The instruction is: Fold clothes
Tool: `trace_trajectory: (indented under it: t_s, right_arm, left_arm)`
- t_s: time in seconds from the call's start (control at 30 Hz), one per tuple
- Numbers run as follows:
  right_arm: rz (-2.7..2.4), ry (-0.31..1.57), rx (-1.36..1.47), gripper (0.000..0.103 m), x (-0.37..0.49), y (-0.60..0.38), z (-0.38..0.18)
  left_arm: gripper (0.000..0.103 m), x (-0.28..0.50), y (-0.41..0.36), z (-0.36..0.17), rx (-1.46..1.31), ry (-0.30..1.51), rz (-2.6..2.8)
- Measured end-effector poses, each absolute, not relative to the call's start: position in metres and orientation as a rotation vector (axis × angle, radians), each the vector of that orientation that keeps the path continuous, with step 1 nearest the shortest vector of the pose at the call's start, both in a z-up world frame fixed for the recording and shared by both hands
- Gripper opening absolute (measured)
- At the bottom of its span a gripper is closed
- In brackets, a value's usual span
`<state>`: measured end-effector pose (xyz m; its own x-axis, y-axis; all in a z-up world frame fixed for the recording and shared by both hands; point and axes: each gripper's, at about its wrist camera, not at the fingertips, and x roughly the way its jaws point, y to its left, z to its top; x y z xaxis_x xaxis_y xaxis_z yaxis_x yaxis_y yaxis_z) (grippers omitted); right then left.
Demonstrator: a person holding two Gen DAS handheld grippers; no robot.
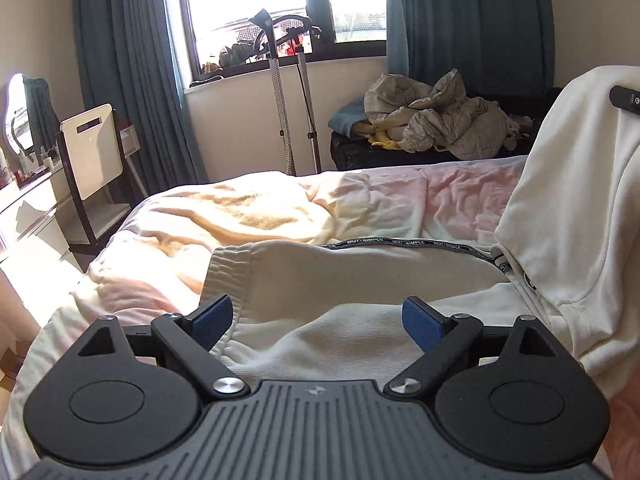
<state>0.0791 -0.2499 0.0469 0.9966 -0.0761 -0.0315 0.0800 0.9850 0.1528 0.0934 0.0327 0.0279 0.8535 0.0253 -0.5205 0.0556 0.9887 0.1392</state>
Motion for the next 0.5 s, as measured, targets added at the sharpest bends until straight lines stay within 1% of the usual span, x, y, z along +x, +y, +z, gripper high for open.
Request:
trace_trajectory:
  t_s: [0.1,0.23,0.4,0.5]
  right_arm:
    - [-0.048,0.024,0.052,0.024,0.086,-0.203,0.048]
    - [0.05,0.028,-0.115,0.024,0.097,-0.129,0.033]
    - [0.187,0.073,-0.266,0.024,0.104,-0.032,-0.005]
    - [0.284,0.115,-0.37,0.023,0.105,0.019,-0.035]
  left_arm:
    - [0.093,0.084,0.063,0.039,0.11,0.529,0.061]
    - [0.093,0.076,0.104,0.047,0.038,0.511,0.169]
    - [0.093,0.075,0.151,0.048,-0.094,0.505,0.203]
    - [0.093,0.069,0.174,0.052,-0.194,0.46,0.231]
